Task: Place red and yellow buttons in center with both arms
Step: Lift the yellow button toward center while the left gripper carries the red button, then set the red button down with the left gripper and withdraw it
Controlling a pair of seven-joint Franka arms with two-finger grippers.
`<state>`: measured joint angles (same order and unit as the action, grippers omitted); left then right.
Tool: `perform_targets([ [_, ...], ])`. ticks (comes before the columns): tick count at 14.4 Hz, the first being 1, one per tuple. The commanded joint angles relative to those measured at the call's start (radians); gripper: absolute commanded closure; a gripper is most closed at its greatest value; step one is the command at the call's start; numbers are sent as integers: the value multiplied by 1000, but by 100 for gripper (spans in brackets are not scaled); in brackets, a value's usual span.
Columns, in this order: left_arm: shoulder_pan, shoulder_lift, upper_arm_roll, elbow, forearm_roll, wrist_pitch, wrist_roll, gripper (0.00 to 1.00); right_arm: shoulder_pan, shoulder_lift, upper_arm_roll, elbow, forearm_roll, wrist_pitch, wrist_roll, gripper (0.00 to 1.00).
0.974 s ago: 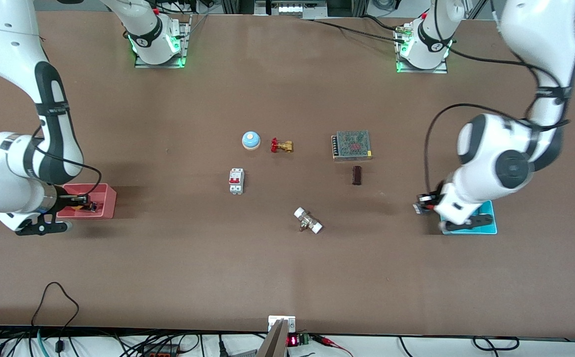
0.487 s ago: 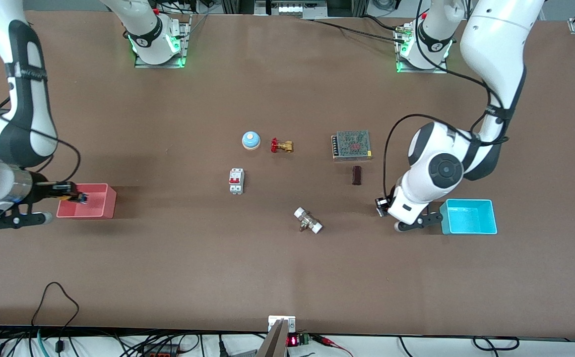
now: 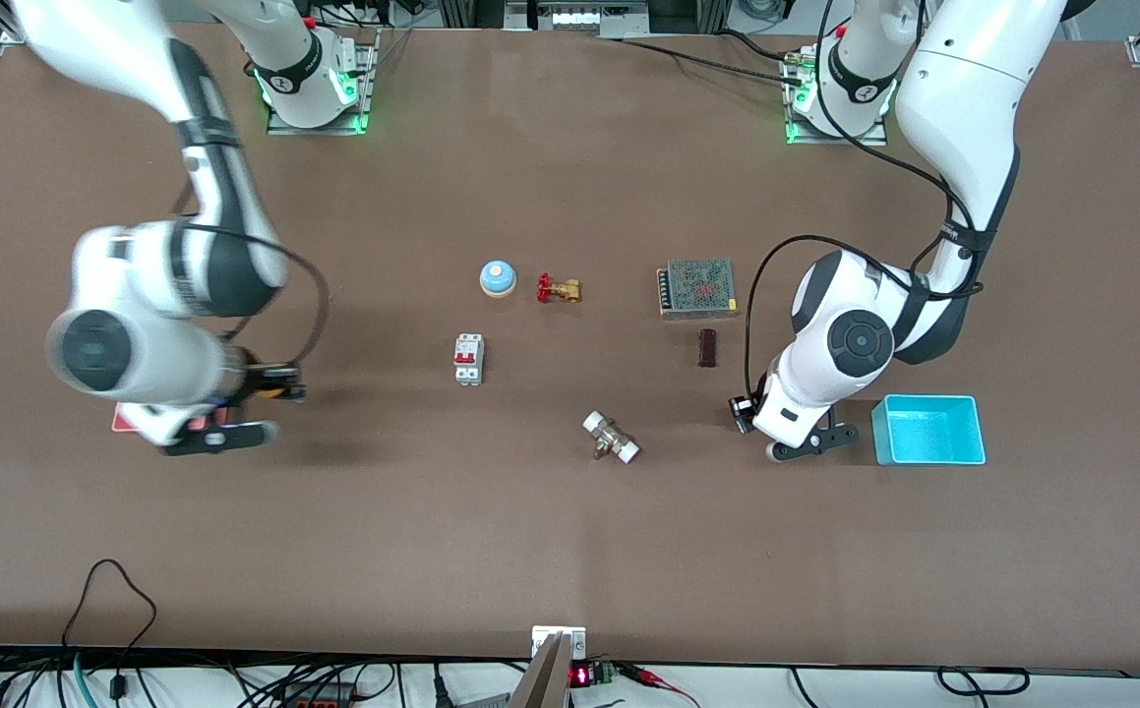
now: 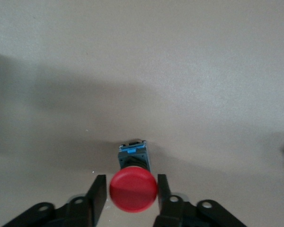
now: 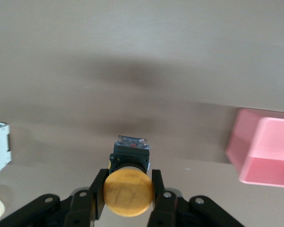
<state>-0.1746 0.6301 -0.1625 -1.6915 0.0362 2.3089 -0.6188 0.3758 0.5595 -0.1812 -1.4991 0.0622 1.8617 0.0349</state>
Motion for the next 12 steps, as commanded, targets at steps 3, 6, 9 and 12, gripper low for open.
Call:
perform_targets([
  [3, 21, -49, 26, 55, -6, -25, 8, 0, 98, 77, -11, 10, 10, 66, 126, 73],
  [6, 78, -133, 25, 55, 2, -107, 81, 0, 129, 112, -11, 4, 27, 117, 168, 73],
  [9, 139, -223, 23, 53, 2, -242, 217, 0, 130, 145, -11, 4, 51, 157, 172, 73],
  [12, 182, -302, 23, 53, 2, -333, 303, 0, 130, 149, -11, 0, 51, 157, 174, 73],
])
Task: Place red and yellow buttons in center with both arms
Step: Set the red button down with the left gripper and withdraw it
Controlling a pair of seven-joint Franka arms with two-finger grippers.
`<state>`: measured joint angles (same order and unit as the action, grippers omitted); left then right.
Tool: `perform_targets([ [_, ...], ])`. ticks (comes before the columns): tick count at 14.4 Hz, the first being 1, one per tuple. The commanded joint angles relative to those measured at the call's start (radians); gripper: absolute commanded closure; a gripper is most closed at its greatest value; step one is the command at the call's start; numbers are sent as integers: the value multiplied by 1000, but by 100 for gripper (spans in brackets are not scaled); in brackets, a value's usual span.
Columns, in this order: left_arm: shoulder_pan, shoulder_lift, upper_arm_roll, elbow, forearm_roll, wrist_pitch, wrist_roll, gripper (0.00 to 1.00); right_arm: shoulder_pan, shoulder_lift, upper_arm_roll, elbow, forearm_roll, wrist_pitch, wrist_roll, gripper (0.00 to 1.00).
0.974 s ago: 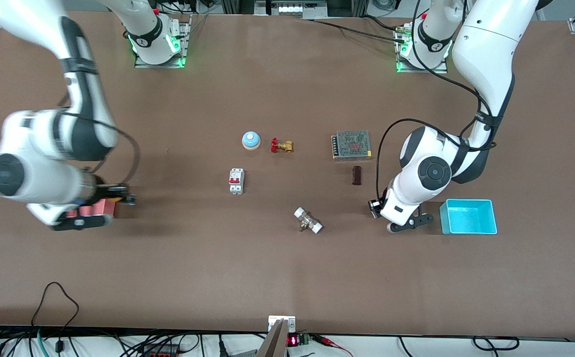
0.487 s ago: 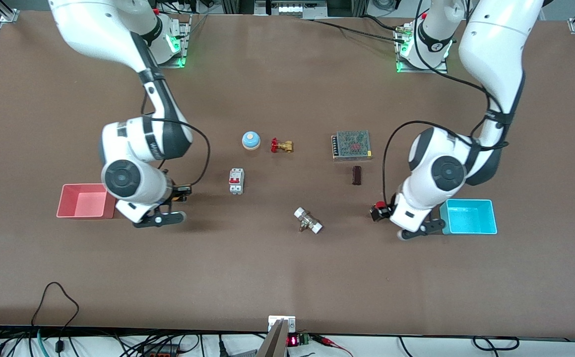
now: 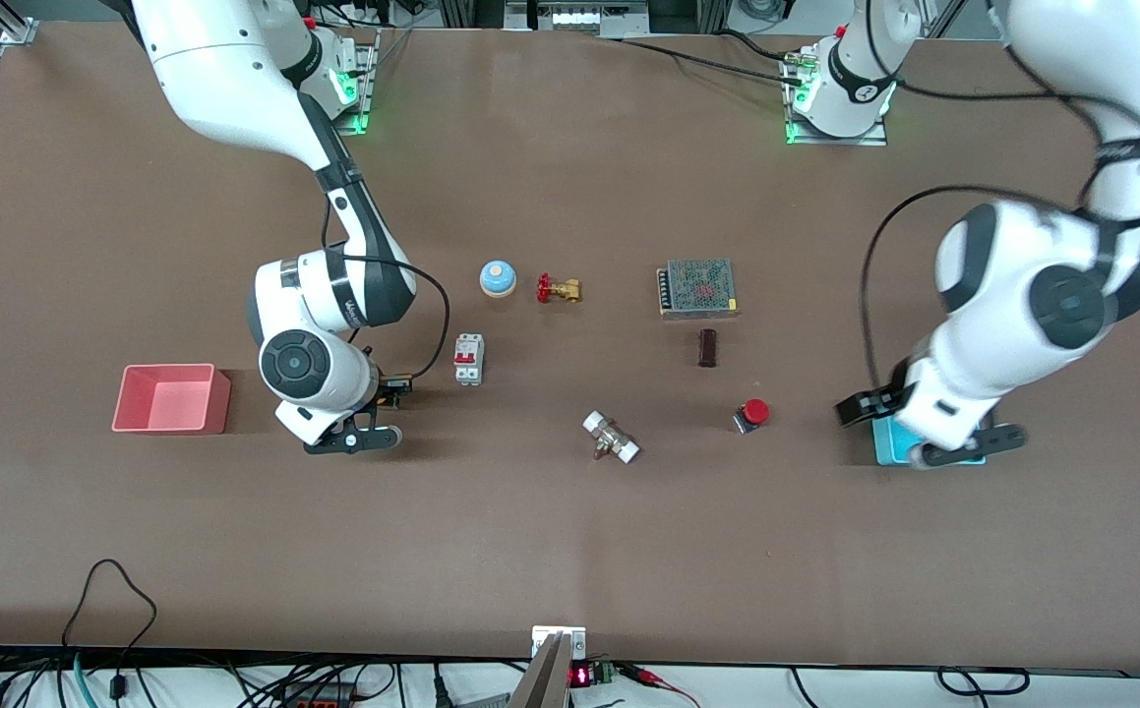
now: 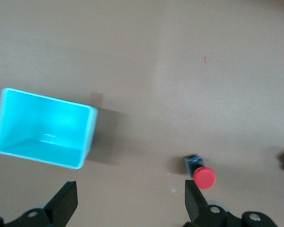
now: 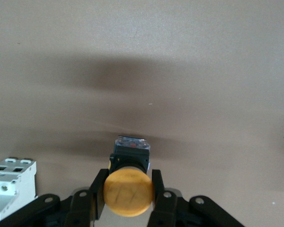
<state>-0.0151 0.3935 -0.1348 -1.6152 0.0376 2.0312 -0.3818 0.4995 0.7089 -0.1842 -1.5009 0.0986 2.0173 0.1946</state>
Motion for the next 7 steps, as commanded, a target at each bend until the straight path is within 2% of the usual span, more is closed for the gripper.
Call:
perform_targets([
  [1, 32, -91, -5, -26, 1, -80, 95, 0, 7, 3, -8, 2, 15, 3, 14, 73],
  [5, 96, -189, -6, -26, 1, -175, 210, 0, 7, 18, -8, 2, 15, 9, 14, 71],
  [6, 112, -208, -8, -25, 1, -190, 230, 0, 7, 21, -8, 2, 15, 9, 14, 69],
  [7, 116, -228, -6, -25, 1, -207, 254, 0, 7, 23, -8, 2, 15, 11, 14, 59],
])
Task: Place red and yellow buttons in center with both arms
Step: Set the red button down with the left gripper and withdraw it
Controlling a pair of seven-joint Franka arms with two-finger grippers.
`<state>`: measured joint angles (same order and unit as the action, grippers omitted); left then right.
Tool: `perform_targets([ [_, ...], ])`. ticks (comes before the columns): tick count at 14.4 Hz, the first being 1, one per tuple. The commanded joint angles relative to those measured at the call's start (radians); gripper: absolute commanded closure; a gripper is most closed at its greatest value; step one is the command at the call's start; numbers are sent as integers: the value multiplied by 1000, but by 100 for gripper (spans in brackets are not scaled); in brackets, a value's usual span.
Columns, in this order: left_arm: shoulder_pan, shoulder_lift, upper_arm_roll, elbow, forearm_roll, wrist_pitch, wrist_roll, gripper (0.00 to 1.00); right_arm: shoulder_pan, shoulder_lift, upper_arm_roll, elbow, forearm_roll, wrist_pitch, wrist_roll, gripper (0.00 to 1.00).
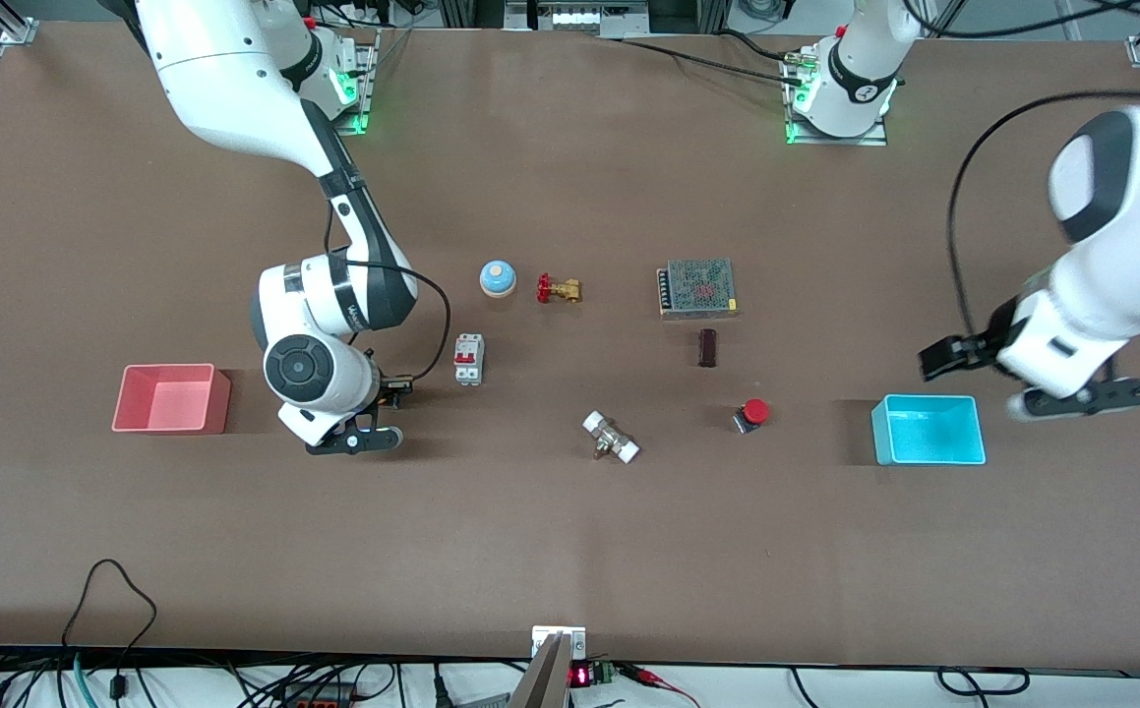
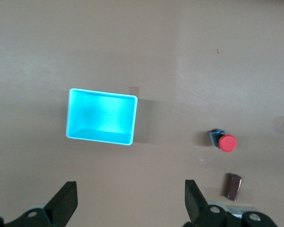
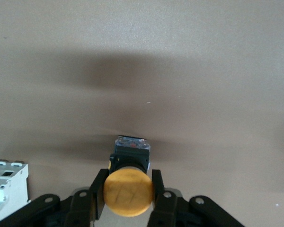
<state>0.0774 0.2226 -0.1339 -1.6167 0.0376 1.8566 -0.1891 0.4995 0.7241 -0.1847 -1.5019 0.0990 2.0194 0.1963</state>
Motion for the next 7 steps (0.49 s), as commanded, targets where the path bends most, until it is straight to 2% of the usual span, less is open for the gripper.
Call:
perform_targets([
  [1, 33, -78, -7, -23, 1, -55, 80, 0, 7, 8, -7, 3, 14, 8, 12, 36],
  [2, 36, -100, -6, -23, 1, -74, 95, 0, 7, 6, -7, 6, 14, 10, 11, 0],
  [7, 82, -204, -6, -22, -1, -166, 198, 0, 5, -32, -10, 19, 10, -1, -8, 0],
])
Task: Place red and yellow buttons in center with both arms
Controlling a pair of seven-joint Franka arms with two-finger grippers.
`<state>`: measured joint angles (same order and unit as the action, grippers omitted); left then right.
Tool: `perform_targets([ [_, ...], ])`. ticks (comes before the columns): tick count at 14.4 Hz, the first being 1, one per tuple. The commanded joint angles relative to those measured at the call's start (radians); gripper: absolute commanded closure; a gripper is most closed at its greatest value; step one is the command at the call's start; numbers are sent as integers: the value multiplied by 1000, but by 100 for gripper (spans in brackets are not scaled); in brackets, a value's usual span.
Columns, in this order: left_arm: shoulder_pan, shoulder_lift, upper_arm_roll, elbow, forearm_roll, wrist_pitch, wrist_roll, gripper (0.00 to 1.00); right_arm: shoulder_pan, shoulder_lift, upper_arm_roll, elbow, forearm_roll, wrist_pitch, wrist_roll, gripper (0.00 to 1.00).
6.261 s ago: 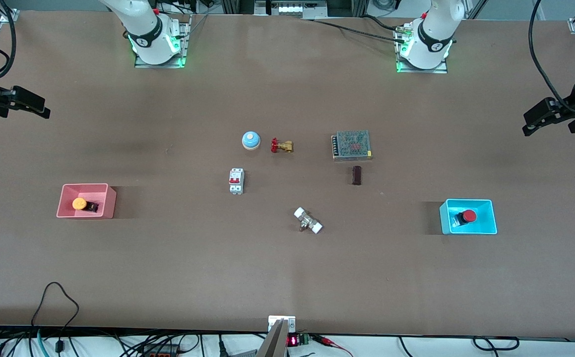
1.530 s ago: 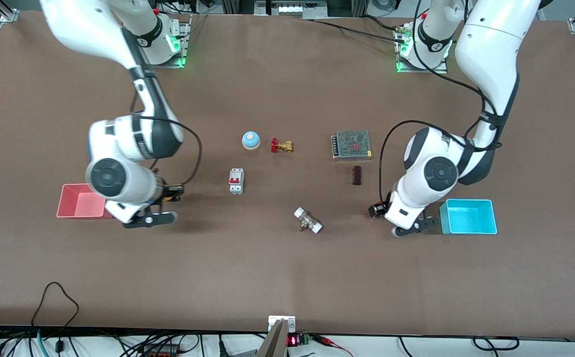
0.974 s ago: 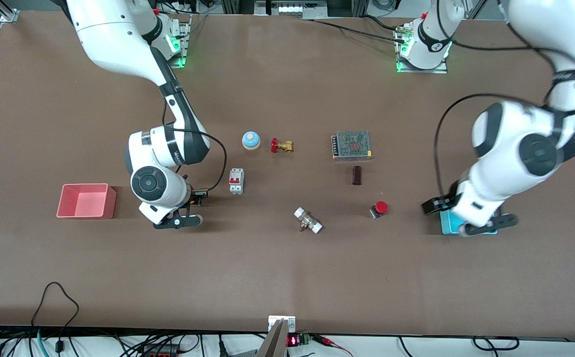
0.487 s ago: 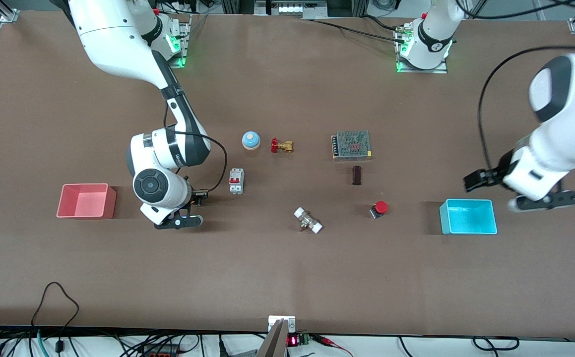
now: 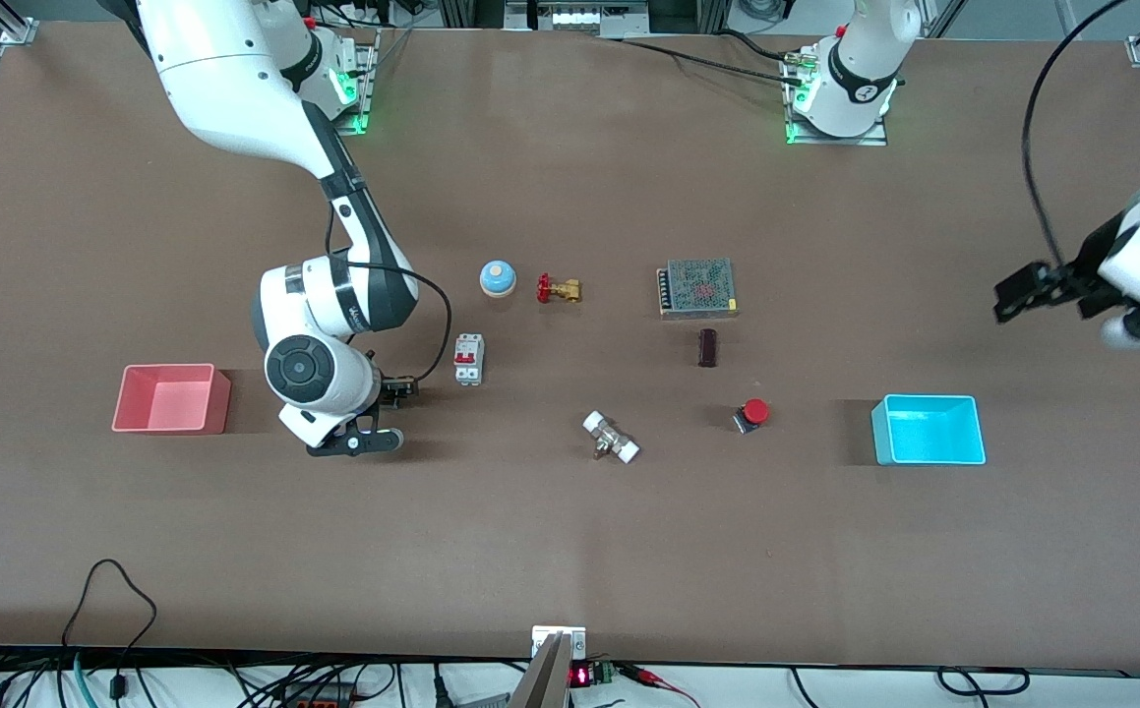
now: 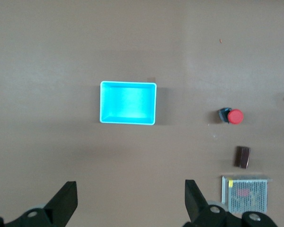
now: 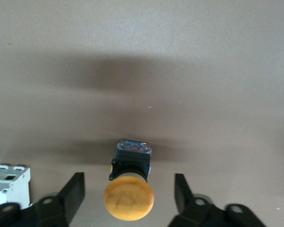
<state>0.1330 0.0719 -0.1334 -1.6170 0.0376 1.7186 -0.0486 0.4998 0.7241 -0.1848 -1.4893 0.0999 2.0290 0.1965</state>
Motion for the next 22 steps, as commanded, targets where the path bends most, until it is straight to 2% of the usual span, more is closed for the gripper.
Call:
perform_targets([
  [1, 31, -64, -9, -23, -2, -31, 59, 0, 3, -55, -12, 6, 7, -13, -8, 0],
  [3, 33, -83, -9, -21, -8, -42, 59, 0, 2, -119, -13, 6, 6, -22, -6, 0],
  [6, 34, -124, -8, -33, -13, -60, 82, 0, -13, -218, -27, 7, 7, -114, -5, 0],
  [10, 43, -135, -8, -35, -15, -59, 93, 0, -30, -345, -106, 7, 7, -229, -12, 0],
  [11, 43, -132, -6, -31, -19, -57, 90, 0, -68, -394, -110, 7, 10, -249, -14, 0],
  [12, 46, -121, -5, -17, -40, -56, 88, 0, -126, -423, -90, 7, 12, -263, -17, 0],
  [15, 48, -100, -5, 6, -48, -57, 82, 0, -389, -518, 108, 7, -9, -386, -34, 0],
  [16, 50, -101, -5, 5, -48, -59, 88, 0, -430, -544, 131, 4, -50, -397, -55, 0],
  [19, 50, -101, -5, 0, -48, -59, 92, 0, -442, -595, 96, -9, -115, -469, -143, 0],
  [22, 50, -101, -5, -3, -50, -60, 88, 0, -449, -682, 79, -121, -114, -443, -173, 0],
])
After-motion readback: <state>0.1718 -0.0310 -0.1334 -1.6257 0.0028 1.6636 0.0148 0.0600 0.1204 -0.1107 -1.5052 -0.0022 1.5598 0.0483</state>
